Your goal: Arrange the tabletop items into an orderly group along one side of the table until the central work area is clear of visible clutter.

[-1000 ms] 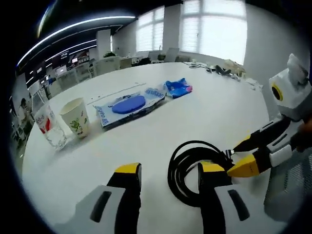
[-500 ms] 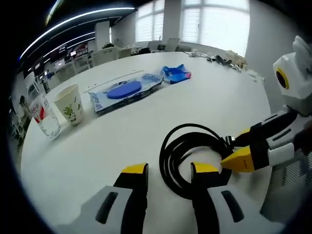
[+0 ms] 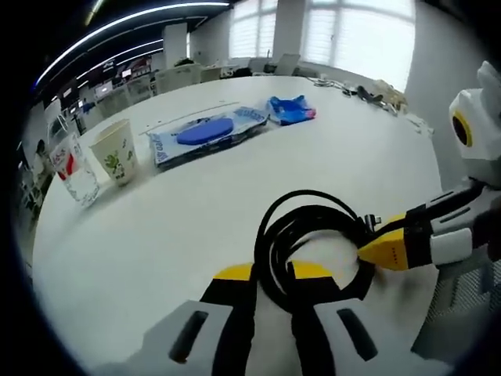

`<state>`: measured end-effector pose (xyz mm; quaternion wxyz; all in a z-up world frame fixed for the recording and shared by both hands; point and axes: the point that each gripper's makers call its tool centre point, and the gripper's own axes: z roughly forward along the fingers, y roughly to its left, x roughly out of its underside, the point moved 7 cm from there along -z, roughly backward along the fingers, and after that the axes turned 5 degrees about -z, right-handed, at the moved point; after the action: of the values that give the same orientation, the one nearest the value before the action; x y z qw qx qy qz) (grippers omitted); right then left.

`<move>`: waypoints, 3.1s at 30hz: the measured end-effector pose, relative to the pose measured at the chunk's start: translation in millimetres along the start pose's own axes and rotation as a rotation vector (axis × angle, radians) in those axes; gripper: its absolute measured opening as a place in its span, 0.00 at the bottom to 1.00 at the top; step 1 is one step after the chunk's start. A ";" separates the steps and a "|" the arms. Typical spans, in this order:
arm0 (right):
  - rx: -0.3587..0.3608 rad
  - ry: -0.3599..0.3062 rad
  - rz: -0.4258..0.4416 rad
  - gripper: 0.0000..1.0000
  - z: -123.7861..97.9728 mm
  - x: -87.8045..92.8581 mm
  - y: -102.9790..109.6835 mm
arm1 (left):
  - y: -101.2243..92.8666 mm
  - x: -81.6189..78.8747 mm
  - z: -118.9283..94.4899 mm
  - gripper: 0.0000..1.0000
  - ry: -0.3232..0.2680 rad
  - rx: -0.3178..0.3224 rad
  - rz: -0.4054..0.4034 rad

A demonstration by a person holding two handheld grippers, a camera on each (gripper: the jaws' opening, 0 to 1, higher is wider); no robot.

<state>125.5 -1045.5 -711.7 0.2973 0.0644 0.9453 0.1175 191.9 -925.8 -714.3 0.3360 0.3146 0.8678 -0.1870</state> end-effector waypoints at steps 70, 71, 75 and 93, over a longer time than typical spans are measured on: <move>-0.017 -0.025 -0.034 0.09 7.0 -132.4 -114.1 | -36.0 -115.7 72.9 0.08 -0.019 0.032 -0.024; -0.018 -0.024 -0.035 0.09 8.9 -134.4 -115.7 | -35.1 -117.1 76.2 0.08 -0.016 0.033 -0.033; -0.012 -0.006 -0.064 0.09 16.8 -143.3 -123.5 | -32.8 -120.7 86.6 0.05 -0.011 0.046 -0.055; -0.025 0.030 -0.065 0.09 48.8 -160.3 -138.0 | -21.2 -125.5 115.8 0.06 0.016 0.034 -0.094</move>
<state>277.1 -1200.2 -698.8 0.2877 0.0280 0.9497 0.1204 303.8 -1056.2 -705.5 0.3143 0.2809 0.8810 -0.2149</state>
